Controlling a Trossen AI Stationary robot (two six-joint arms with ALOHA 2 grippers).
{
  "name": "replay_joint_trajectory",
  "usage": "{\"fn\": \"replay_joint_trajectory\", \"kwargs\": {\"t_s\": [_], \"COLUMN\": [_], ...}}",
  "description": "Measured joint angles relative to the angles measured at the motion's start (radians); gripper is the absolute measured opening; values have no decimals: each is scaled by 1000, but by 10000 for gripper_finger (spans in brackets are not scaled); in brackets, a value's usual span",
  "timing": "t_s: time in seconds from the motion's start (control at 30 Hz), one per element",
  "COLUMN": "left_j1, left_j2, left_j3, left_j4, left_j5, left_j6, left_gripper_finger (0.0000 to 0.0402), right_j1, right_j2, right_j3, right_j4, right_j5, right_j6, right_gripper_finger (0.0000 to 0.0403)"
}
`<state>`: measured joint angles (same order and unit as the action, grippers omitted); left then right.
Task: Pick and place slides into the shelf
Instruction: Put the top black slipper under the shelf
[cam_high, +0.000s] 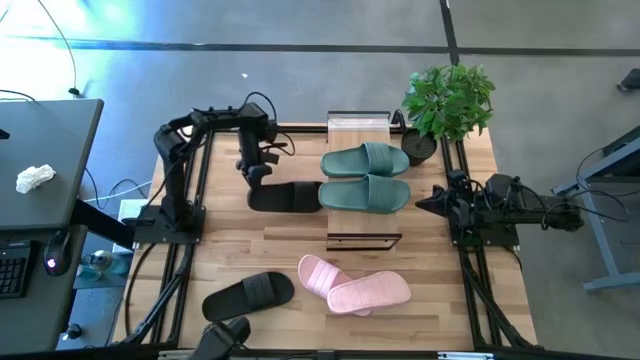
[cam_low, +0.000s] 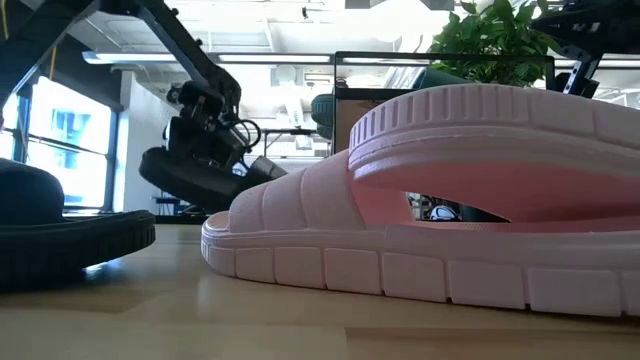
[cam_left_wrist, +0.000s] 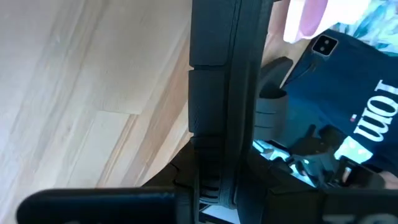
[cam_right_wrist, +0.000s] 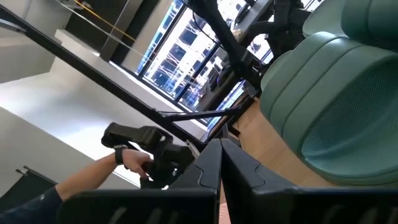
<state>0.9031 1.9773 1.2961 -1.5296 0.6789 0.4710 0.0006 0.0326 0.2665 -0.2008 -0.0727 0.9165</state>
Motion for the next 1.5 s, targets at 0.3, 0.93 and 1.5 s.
{"fn": "replay_joint_trajectory", "kwargs": {"t_s": [0.3, 0.93, 1.5], "left_j1": [-46, -259, -275], "left_j2": [34, 33, 33], "left_j3": [1, 0, 0], "left_j4": [15, 252, 308], "left_j5": [-8, 128, -20], "left_j6": [33, -90, -106], "left_gripper_finger": [51, 51, 113], "right_j1": [0, 0, 0], "right_j2": [0, 0, 0], "right_j3": [0, 0, 0], "right_j4": [0, -5, -5], "right_j5": [0, -37, -50], "right_j6": [2, 0, -1], "right_gripper_finger": [1, 1, 1]}}
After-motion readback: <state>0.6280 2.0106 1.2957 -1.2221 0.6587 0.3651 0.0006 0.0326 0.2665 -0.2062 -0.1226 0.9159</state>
